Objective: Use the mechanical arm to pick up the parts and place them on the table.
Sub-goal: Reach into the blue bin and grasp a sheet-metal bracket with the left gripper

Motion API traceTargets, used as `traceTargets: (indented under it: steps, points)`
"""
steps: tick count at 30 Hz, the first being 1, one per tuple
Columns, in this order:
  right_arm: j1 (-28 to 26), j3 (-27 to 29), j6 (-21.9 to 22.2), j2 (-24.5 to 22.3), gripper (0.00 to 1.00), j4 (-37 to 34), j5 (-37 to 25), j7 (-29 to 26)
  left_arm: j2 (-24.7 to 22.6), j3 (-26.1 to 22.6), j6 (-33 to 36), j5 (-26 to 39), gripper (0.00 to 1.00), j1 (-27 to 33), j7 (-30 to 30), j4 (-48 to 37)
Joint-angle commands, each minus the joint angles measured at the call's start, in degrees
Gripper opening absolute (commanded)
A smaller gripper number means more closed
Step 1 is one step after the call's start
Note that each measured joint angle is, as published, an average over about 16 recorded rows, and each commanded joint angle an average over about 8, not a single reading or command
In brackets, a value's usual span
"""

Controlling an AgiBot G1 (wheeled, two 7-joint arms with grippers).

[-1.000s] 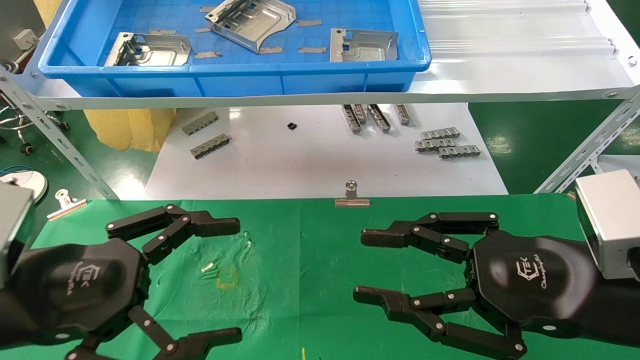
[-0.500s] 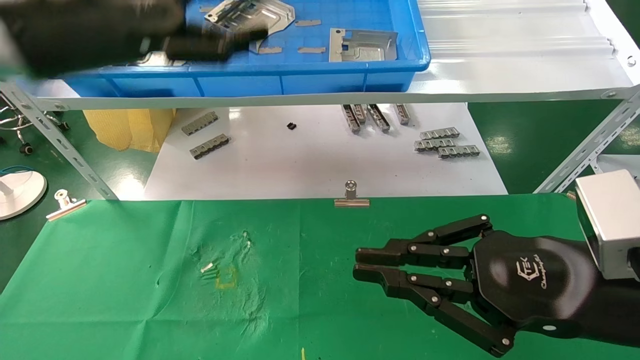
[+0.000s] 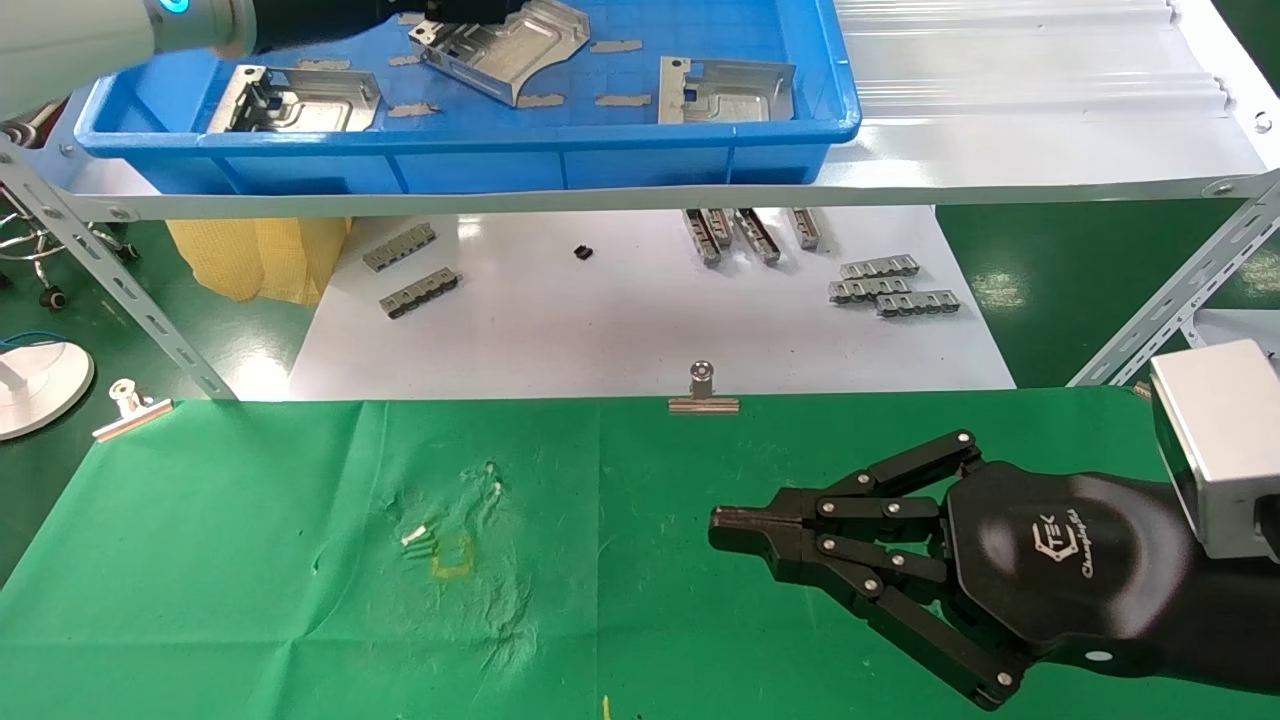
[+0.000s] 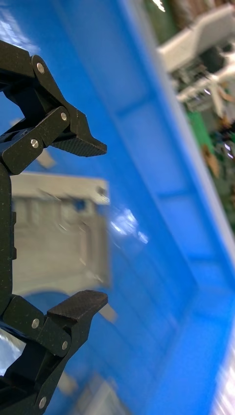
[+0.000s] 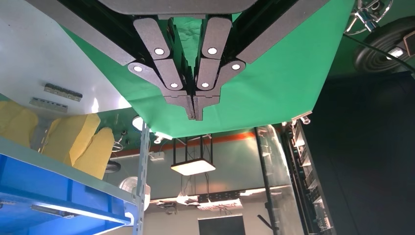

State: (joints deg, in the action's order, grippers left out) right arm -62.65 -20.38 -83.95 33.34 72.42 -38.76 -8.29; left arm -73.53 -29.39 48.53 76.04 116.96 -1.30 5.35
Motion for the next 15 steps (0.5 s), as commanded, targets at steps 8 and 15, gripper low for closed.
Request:
traceTargets:
  steps: [8, 15]
  points:
    - [0.00, -0.01, 0.00, 0.00, 0.00, 0.00, 0.00, 0.00, -1.99, -0.99, -4.65, 1.57, 0.00, 1.27, -1.46, -5.34]
    - [0.00, -0.01, 0.00, 0.00, 0.00, 0.00, 0.01, 0.00, -1.78, -1.59, -5.05, 2.44, 0.00, 1.05, -2.68, -6.02]
